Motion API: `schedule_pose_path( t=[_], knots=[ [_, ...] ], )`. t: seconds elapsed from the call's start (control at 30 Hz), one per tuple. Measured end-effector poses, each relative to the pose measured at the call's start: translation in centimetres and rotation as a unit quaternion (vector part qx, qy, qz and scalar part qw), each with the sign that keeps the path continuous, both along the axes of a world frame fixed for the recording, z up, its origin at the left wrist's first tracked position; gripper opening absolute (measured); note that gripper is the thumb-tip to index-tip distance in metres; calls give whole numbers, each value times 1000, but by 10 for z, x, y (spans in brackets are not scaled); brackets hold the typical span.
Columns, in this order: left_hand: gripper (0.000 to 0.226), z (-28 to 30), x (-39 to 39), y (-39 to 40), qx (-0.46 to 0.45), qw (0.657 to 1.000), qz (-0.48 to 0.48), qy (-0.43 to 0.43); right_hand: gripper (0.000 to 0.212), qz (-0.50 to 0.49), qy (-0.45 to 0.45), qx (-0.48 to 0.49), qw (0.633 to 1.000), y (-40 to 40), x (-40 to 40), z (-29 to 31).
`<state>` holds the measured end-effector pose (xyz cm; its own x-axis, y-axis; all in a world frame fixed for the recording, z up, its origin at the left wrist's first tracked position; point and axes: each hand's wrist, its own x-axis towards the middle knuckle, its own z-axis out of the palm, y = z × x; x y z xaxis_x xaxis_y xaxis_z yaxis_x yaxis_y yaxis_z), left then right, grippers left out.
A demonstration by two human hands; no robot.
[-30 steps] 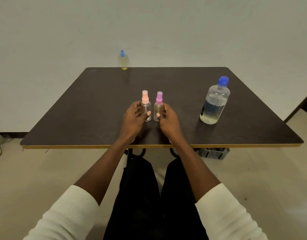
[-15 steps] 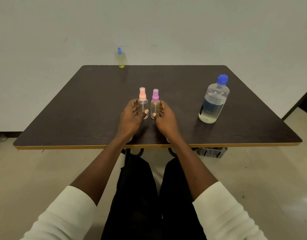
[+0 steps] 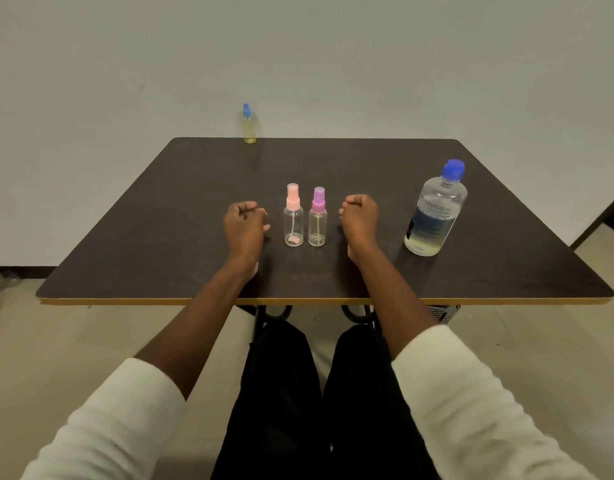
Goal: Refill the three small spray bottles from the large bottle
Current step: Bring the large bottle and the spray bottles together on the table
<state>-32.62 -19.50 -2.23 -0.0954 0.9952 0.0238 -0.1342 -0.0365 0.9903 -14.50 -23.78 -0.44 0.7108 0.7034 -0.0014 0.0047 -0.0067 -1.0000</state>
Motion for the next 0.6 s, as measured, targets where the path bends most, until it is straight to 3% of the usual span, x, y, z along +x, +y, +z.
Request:
schedule_pose_path(
  t=[0.23,0.47,0.6],
  knots=[
    [12,15,1,98,17,997,45,68,20,79,-151,-107,980,86,23,1],
    [20,1,21,191,29,988,97,113,14,121,-294,-95,943,154,49,-10],
    [44,4,39,254,53,984,103,135,14,127,-304,-82,941,203,59,-15]
  ],
)
